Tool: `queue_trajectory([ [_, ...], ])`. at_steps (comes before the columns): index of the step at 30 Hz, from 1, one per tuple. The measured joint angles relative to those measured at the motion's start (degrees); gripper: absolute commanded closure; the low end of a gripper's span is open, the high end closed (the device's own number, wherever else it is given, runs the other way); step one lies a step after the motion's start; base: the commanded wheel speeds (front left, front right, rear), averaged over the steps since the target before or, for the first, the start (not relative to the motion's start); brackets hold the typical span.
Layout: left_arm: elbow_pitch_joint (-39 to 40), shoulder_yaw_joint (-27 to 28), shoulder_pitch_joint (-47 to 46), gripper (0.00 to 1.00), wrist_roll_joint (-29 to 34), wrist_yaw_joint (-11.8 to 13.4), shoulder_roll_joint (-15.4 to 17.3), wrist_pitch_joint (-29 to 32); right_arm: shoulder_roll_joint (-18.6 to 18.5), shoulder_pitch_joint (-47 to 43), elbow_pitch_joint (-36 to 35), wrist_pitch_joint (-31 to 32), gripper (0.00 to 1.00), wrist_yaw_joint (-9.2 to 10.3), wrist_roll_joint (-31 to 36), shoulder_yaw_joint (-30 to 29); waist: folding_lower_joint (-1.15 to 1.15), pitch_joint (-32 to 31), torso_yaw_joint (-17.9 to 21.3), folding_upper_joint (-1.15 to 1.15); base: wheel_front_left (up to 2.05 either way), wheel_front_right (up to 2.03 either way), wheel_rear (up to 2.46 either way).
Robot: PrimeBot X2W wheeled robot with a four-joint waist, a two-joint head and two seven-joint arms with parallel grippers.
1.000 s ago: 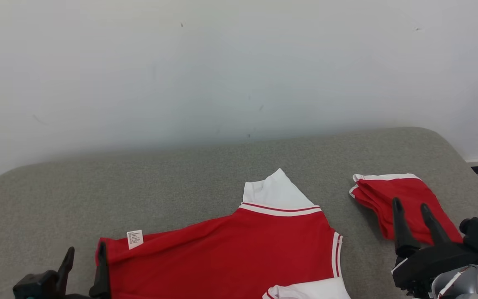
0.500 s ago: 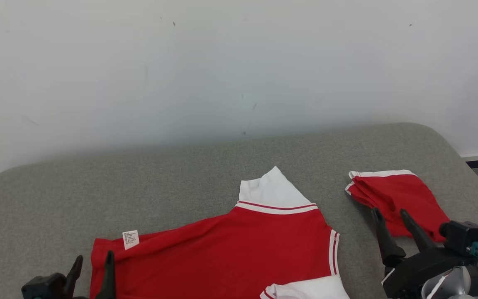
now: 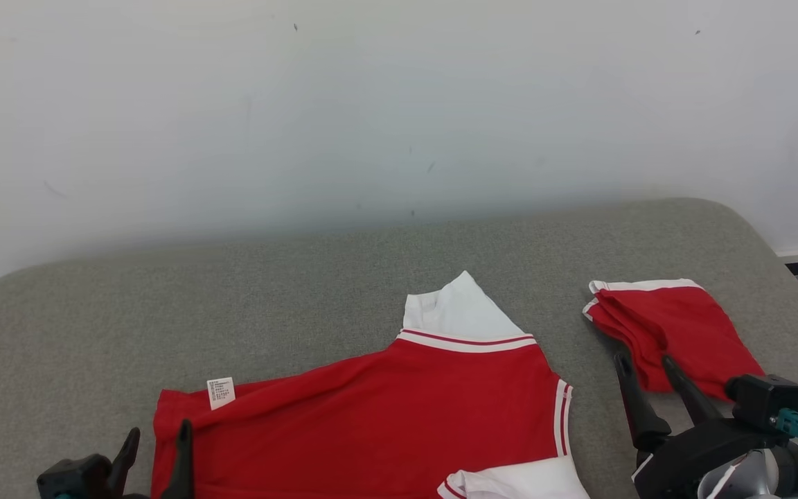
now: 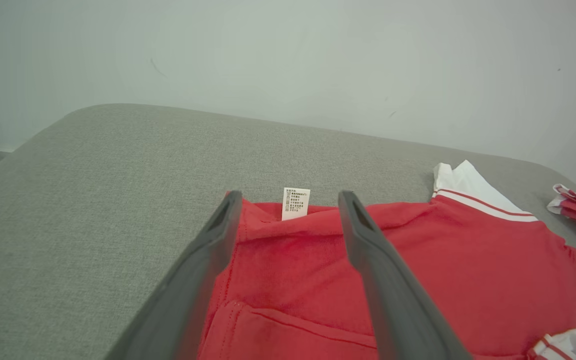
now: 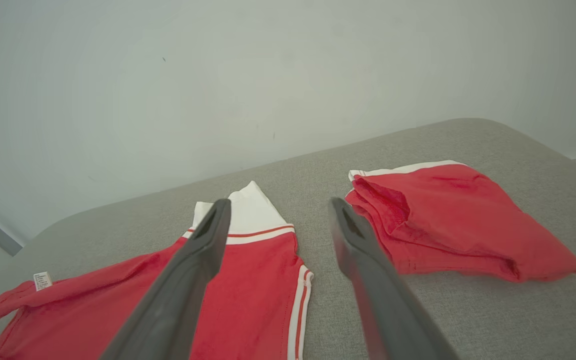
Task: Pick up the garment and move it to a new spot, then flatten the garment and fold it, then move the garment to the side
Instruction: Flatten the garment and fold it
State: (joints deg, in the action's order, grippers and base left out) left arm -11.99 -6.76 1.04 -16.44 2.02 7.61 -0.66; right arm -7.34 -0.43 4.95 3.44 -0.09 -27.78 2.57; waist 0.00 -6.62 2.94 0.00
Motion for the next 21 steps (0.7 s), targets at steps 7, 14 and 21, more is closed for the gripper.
queue_trajectory([
  [7, 0.19, -0.81, -0.28, 0.00, -0.34, -0.01, -0.42, 1.81, 0.03, 1.06, 0.70, 0.04, 0.00, -0.21, -0.02, -0.30, 0.00, 0.90, -0.54, 0.00, 0.00, 0.00, 0.00],
  [14, -1.87, -1.85, -6.33, 0.00, -0.60, 0.14, -0.71, 5.71, -0.26, 6.17, 3.37, 2.98, 0.00, 0.01, -0.41, -0.05, 0.00, 2.91, -1.75, 0.00, 0.00, 0.00, 0.00],
  [21, -5.75, -4.07, -15.58, 0.00, 1.68, 0.58, -0.16, 12.89, -2.07, 15.79, 8.51, 10.99, 0.00, -0.18, -1.30, 1.40, -0.01, 6.19, -3.22, 0.00, 0.00, 0.00, 0.00],
])
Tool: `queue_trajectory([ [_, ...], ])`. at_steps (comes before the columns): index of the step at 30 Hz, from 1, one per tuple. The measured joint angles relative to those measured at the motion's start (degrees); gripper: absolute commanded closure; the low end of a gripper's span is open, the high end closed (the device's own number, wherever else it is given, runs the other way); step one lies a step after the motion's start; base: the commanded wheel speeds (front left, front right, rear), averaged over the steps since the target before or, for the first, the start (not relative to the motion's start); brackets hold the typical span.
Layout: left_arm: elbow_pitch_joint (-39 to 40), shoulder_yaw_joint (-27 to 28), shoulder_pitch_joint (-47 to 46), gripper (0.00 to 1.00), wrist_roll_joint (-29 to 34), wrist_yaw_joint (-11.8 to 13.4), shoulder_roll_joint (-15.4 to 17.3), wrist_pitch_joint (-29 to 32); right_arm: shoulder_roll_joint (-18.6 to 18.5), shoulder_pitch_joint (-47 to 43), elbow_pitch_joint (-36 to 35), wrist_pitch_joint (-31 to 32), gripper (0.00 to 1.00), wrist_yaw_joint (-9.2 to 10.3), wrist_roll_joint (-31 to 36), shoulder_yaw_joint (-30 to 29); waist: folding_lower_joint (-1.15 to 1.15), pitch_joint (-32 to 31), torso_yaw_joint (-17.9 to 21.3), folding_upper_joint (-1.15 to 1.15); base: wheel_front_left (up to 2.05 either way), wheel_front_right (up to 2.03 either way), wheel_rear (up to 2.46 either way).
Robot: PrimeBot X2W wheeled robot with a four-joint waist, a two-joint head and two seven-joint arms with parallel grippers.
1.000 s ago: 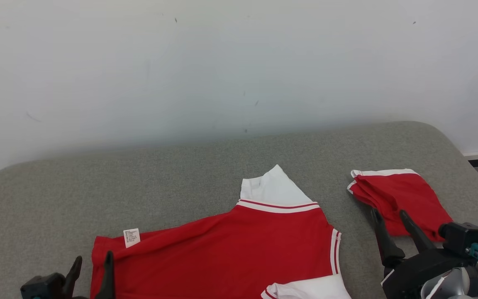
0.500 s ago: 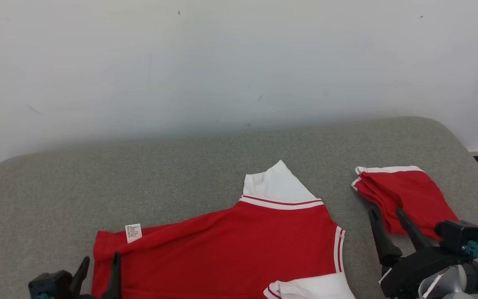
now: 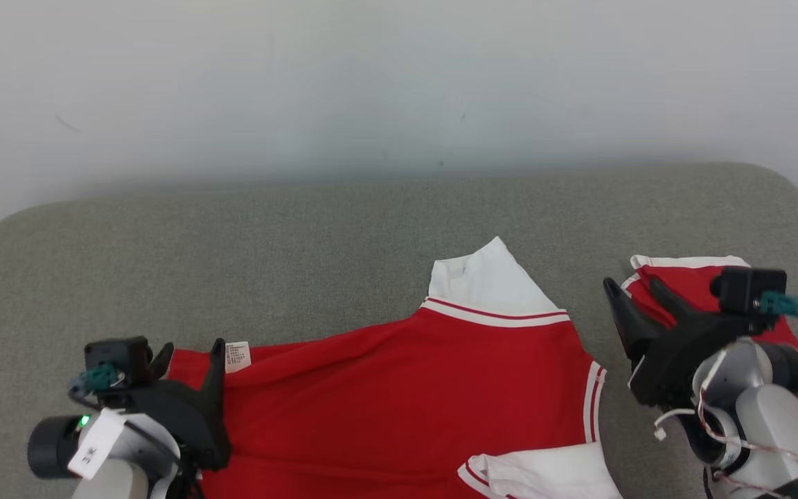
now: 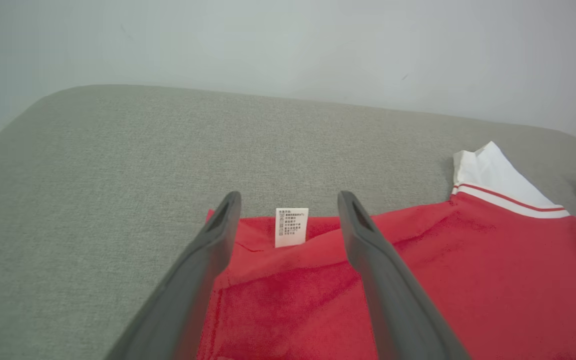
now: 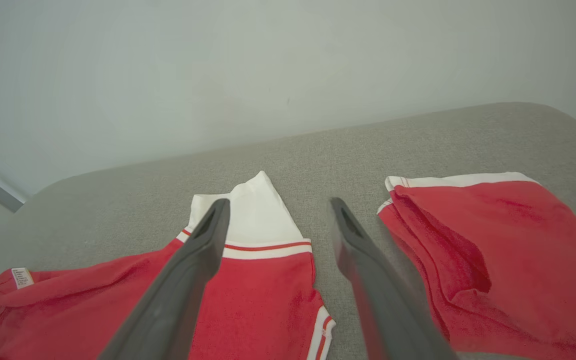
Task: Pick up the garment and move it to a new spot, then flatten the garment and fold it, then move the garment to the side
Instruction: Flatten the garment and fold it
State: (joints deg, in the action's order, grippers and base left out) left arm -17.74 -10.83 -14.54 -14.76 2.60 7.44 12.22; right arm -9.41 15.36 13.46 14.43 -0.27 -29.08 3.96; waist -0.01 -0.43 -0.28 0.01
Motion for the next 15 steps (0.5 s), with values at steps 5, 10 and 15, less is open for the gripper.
queue_trajectory([
  [5, -2.96, -3.32, -7.62, 0.00, 3.98, 0.15, 1.23, 6.88, -3.12, 9.12, 4.76, 7.02, 0.00, -1.27, 0.02, 1.82, 0.00, 3.32, -1.06, 0.00, 0.00, 0.00, 0.00],
  [10, -5.21, -6.04, -14.25, 0.00, 6.83, 0.34, 0.66, 11.36, -6.02, 16.17, 8.57, 11.91, 0.00, -2.26, 1.05, 2.90, -0.01, 6.29, -2.19, 0.00, 0.00, 0.00, 0.00],
  [15, -8.43, -7.19, -20.43, 0.00, 7.38, 0.78, -2.53, 16.70, -9.48, 21.87, 12.07, 16.67, 0.00, -2.94, 2.55, 3.87, -0.01, 10.02, -4.24, 0.01, 0.00, 0.00, 0.00],
])
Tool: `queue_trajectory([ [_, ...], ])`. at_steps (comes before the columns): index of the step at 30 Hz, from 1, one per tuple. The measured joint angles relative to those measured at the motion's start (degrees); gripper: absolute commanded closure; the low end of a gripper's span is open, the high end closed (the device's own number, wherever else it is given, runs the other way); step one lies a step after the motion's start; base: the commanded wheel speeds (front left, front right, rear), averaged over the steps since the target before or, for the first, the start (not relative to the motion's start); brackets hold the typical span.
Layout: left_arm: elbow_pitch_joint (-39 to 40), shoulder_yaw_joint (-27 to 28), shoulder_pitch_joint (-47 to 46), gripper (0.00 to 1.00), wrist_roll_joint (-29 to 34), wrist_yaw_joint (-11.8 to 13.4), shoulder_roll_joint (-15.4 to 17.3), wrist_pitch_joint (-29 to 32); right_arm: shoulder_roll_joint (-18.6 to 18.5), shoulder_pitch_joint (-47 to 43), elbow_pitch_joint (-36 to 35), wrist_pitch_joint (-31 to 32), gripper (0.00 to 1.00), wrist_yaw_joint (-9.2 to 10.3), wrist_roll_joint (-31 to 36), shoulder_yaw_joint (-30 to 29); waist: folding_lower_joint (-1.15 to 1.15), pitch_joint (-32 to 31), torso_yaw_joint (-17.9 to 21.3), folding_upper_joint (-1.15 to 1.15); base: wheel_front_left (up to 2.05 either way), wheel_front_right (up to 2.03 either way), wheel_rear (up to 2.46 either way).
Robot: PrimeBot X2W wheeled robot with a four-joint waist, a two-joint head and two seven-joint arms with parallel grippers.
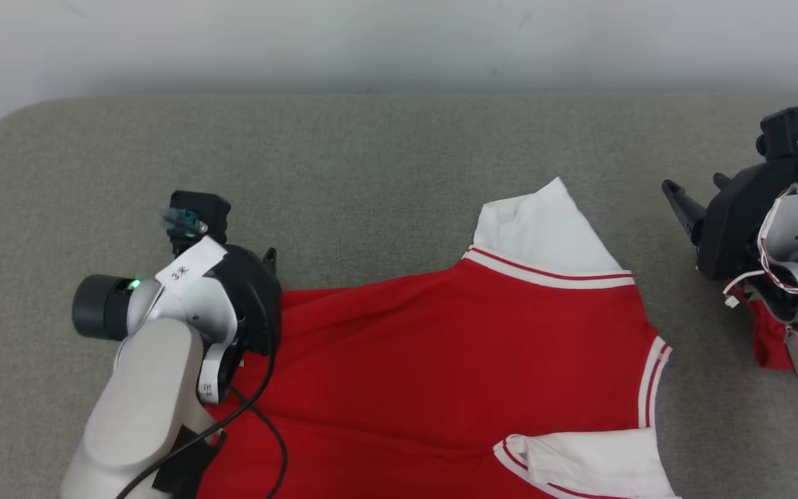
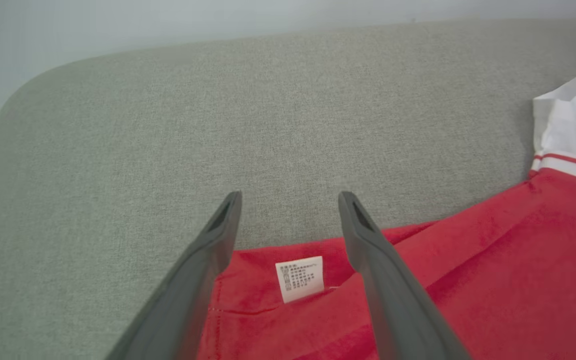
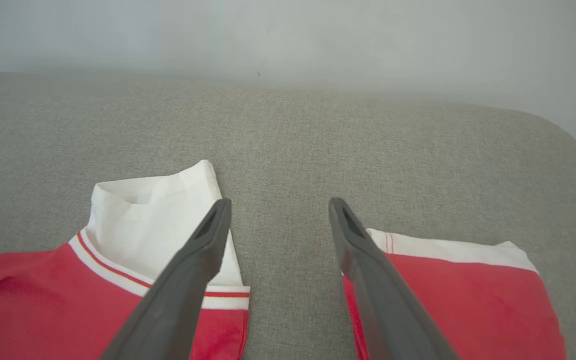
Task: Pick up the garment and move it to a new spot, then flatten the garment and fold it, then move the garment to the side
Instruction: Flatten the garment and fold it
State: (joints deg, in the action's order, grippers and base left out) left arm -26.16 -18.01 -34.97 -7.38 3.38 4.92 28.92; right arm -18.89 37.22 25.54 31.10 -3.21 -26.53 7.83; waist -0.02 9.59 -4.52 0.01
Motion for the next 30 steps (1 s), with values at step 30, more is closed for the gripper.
queue_trajectory([
  [30, -8.88, -2.54, -6.48, 0.00, -4.24, 1.14, -3.11, 2.30, -0.97, 10.69, 15.06, 1.47, 0.00, -3.32, 1.45, 5.12, 0.02, 9.30, -11.22, -0.01, 0.00, 0.00, 0.00],
])
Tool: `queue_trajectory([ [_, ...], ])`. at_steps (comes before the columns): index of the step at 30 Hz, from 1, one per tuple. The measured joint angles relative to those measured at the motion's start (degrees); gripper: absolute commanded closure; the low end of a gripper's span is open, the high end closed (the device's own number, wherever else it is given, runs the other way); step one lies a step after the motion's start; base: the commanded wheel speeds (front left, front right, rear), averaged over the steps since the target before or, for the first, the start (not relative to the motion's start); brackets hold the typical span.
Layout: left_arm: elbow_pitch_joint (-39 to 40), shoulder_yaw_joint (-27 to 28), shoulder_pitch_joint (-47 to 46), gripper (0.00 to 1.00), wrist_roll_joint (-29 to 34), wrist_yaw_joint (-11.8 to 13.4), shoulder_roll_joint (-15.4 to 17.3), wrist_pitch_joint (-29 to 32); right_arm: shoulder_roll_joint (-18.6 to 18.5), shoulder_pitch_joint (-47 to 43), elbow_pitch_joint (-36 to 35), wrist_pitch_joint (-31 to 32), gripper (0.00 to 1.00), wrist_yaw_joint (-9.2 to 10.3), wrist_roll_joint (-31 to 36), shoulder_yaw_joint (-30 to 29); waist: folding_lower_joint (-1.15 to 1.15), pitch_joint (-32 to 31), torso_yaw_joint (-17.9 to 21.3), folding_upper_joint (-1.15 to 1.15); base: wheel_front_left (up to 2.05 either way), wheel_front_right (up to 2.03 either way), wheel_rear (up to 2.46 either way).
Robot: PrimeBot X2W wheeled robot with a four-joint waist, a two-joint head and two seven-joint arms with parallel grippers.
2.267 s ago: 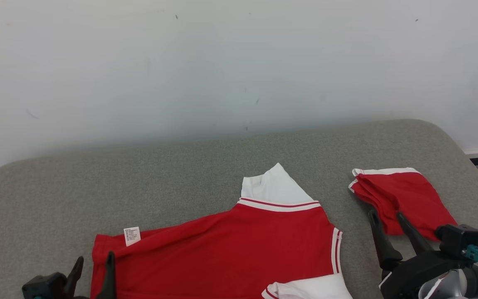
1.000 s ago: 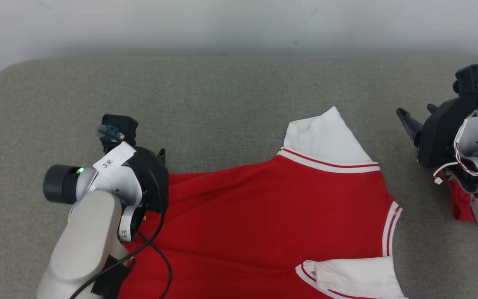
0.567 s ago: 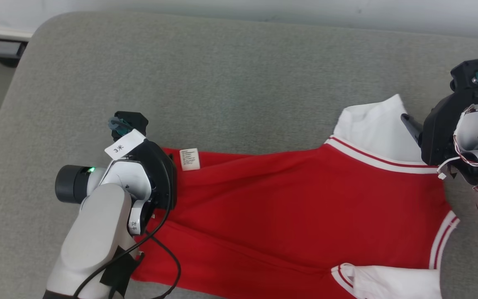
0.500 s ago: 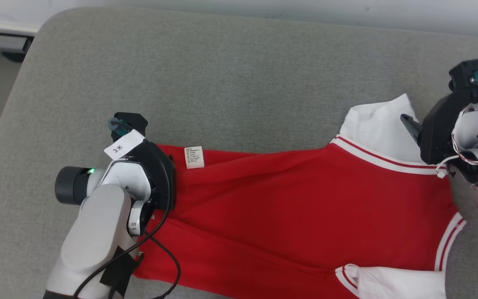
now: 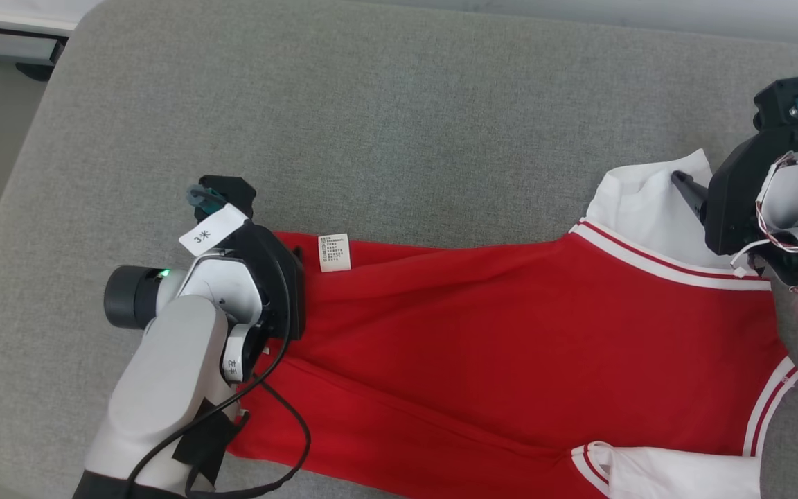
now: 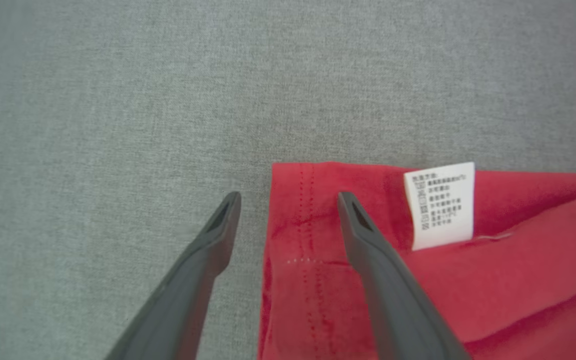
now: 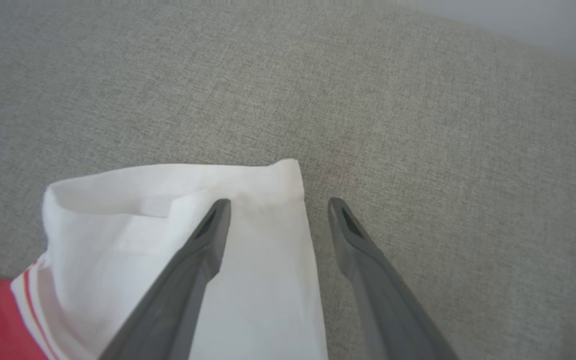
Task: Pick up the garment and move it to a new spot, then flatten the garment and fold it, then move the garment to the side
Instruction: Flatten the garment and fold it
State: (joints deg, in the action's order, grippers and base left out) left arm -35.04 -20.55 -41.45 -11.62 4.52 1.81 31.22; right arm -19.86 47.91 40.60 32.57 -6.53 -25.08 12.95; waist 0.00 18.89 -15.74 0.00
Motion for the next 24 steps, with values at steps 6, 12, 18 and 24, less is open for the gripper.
queue_trajectory([
  [6, 0.14, -1.64, 0.14, 0.00, -1.57, -0.57, -0.09, -0.01, 0.10, 0.96, 2.71, -1.42, 0.00, -0.02, 0.00, 0.15, 0.00, 0.60, -0.31, 0.00, 0.00, 0.00, 0.00],
  [12, 1.30, -3.89, 0.57, 0.00, -4.43, -0.56, -0.14, -0.07, 0.20, 1.90, 5.19, -2.46, 0.59, -0.03, 0.00, 0.12, 0.00, 0.55, -0.80, 0.00, 0.00, 0.00, 0.00],
  [18, 2.59, -4.56, 1.46, 0.00, -5.75, -0.47, -0.11, -0.35, 0.24, 2.12, 6.41, -3.39, 0.98, -0.11, 0.00, 0.53, 0.00, 0.37, -0.98, 0.00, 0.00, 0.00, 0.00],
  [24, 3.52, -4.67, 1.39, 0.00, -6.38, 0.11, -0.11, -0.78, 0.41, 2.26, 7.82, -4.39, 1.00, -0.36, 0.00, 0.97, 0.00, 0.04, -0.98, 0.00, 0.00, 0.00, 0.00],
])
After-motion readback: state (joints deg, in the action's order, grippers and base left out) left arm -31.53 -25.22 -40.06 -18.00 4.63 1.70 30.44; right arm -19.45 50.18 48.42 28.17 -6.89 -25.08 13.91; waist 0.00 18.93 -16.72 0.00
